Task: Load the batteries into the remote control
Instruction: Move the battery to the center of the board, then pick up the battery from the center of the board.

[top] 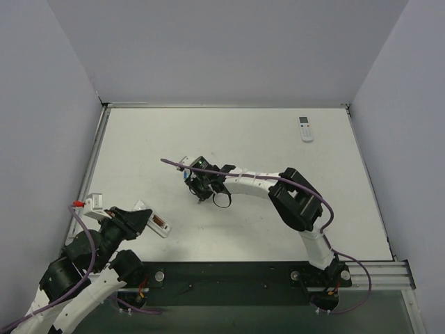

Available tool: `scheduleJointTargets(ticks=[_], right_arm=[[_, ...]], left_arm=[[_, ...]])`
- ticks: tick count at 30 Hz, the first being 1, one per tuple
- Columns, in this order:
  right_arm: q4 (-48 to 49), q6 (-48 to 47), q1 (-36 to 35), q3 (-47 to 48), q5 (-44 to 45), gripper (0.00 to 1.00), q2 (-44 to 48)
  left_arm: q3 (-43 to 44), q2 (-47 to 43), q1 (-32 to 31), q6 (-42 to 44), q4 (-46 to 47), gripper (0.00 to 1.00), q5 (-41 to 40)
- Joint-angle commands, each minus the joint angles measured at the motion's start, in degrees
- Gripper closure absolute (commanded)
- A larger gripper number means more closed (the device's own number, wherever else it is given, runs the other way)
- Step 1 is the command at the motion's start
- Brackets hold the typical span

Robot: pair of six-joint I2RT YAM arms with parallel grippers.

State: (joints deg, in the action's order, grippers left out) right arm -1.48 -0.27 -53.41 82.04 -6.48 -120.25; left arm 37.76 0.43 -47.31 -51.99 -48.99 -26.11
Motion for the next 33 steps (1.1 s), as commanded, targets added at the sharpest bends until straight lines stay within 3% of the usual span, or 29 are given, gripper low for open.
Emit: scheduleJointTargets(ticks=[1,7,11,15,17,26,33], right_arm=[[-2.92,0.27,-0.30,-1.71,-0.02,0.79,4.31],[-3.89,-2.53,-0.21,-1.79,-2.48,0.73,8.18],[-4.94,-7.45,0.40,-2.15,-6.86,0.54,10.64],[-11.15,-18.76,1.20,-0.84,-15.48,0.43,11.53],[-14.94,-28.96,1.55,-0.13,-19.16,0.40,11.44],[-29.54,-48.48,2.96,5.49,-20.85,0.39,7.48],[-33.41,-54.30,2.70,10.06,-21.03,0.45,2.48]], left_arm=[[-0.49,-3.33,-0.15,0.75,3.56,1.00,1.41],[-0.49,-3.50,-0.15,0.92,2.15,1.00,1.32],[-0.49,-3.59,-0.15,1.45,1.27,1.00,1.06],[-0.49,-3.68,-0.24,2.15,0.30,1.00,0.71],[-0.49,-3.94,-0.24,2.77,-0.31,1.00,0.53],[-0.84,-4.38,-0.33,4.61,-0.40,1.00,0.00],[-1.46,-4.47,-0.33,4.88,0.12,1.00,-0.17]])
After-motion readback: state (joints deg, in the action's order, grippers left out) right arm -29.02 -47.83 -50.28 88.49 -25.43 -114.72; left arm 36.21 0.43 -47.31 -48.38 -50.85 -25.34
